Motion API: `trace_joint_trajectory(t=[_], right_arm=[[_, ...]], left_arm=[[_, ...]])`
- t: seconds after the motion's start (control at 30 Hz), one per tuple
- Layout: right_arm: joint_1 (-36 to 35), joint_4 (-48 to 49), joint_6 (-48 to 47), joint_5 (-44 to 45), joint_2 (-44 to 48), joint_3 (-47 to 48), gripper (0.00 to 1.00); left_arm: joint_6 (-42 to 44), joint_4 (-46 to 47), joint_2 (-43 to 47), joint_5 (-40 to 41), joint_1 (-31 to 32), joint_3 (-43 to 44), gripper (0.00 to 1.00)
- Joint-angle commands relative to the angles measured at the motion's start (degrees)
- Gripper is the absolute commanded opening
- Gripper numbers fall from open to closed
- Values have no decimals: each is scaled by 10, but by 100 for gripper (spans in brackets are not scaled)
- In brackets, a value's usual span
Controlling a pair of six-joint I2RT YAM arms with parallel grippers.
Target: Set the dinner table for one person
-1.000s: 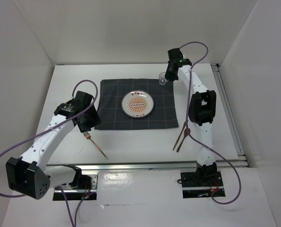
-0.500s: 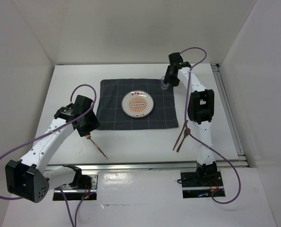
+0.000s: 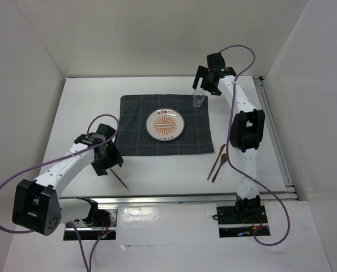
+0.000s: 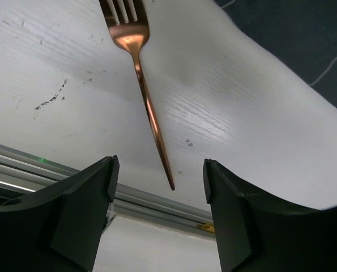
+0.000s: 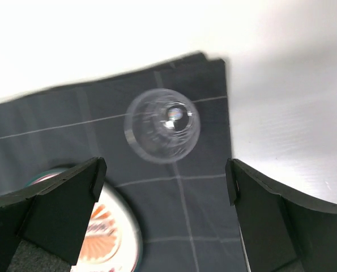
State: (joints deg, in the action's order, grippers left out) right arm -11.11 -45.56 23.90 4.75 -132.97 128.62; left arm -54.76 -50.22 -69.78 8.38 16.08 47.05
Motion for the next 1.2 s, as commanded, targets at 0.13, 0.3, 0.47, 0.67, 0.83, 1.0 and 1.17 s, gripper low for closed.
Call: trace_joint_trajectory(t=[0.13, 0.3, 0.47, 0.67, 0.83, 1.0, 1.17], right_arm=[[7, 10, -36, -42, 169, -30, 100], [7, 10, -48, -32, 225, -85, 100], [21, 22, -55, -42, 270, -150, 100], [26, 28, -55, -55, 299, -186, 100], [26, 22, -61, -50, 334, -216, 100], [31, 7, -61, -45, 380, -289, 100], [42, -39, -39, 16, 416, -348, 100]], left_arm=[[-73, 71, -14, 12, -10, -68, 78], [-78, 125, -40, -3, -31, -91, 73], [-73, 186, -90, -23, -57, -112, 63], [-56, 143, -113, 2, -82, -71, 14], [65, 61, -66, 84, -75, 38, 0], [208, 71, -96, 38, -38, 198, 0], [269, 10, -262, 69, 36, 384, 0]])
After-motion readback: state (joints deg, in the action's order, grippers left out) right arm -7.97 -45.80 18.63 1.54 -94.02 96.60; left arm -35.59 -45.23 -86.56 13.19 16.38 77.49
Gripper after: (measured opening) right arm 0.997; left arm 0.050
